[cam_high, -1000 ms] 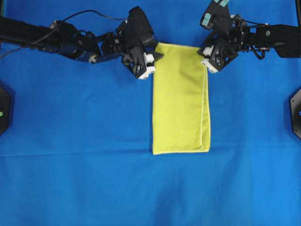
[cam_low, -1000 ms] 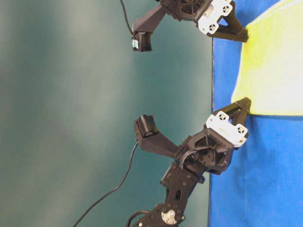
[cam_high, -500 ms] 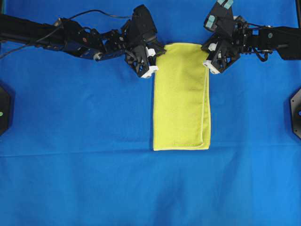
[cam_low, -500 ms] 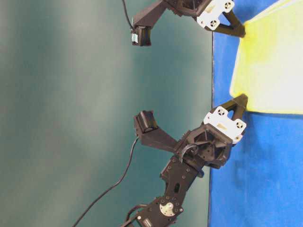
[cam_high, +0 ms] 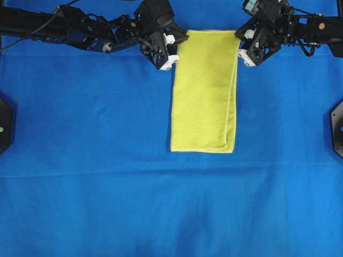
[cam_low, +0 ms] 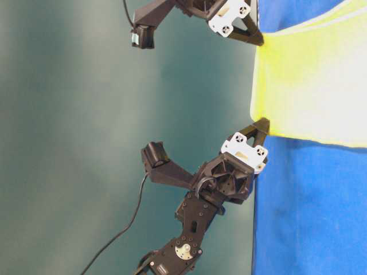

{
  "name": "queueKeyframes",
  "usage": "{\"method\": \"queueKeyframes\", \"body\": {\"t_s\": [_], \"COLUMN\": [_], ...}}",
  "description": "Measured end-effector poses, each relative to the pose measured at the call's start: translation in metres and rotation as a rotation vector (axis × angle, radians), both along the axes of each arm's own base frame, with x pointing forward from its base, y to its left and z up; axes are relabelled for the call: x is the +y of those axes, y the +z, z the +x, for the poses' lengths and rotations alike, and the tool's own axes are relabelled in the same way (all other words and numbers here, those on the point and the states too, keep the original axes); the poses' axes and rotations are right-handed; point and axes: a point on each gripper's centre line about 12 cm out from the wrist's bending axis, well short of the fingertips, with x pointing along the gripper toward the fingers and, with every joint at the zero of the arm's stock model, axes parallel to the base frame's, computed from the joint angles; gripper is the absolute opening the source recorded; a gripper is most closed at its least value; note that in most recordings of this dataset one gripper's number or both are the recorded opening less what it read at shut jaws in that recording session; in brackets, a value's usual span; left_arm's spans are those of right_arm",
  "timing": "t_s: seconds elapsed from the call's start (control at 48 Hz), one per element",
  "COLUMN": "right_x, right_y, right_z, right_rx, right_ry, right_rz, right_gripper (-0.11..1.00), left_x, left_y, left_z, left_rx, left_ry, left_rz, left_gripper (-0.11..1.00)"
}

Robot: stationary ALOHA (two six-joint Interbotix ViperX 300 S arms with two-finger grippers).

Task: Fold the yellow towel.
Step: 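Grasp the top corners of the vertical strip with both grippers, then fold the top half down onto the bottom half and release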

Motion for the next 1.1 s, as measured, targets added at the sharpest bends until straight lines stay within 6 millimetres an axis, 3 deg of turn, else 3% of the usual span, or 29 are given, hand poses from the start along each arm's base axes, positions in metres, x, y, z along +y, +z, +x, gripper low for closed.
{"method": "queueKeyframes", "body": {"t_s": [0.229,0.375,0.5,0.729,0.979,1.104], "right_x": [0.006,0.028,0.051,0.103,0.147,0.160], "right_y": [0.020,0.039,0.053,0.060,0.049,0.032], "right_z": [0.001,0.003,0.003,0.006,0.012,0.015], "right_rx": [-0.034,-0.022,-0.005,0.033,0.054,0.085], "right_ry": [0.003,0.033,0.049,0.114,0.180,0.191], "right_rz": [-0.029,-0.052,-0.057,-0.030,0.026,0.061], "right_gripper": [0.04,0.04,0.04,0.04,0.04,0.04], "left_x": [-0.018,-0.032,-0.053,-0.098,-0.159,-0.182], "left_y": [0.030,0.056,0.066,0.060,0.048,0.035], "left_z": [-0.004,-0.011,-0.016,-0.018,-0.016,-0.019], "left_rx": [-0.041,-0.081,-0.093,-0.070,-0.015,0.033], "left_ry": [-0.032,-0.054,-0.096,-0.195,-0.367,-0.426], "left_rz": [0.022,0.041,0.044,0.033,0.063,0.056], "left_gripper": [0.03,0.03,0.03,0.03,0.03,0.03]}}
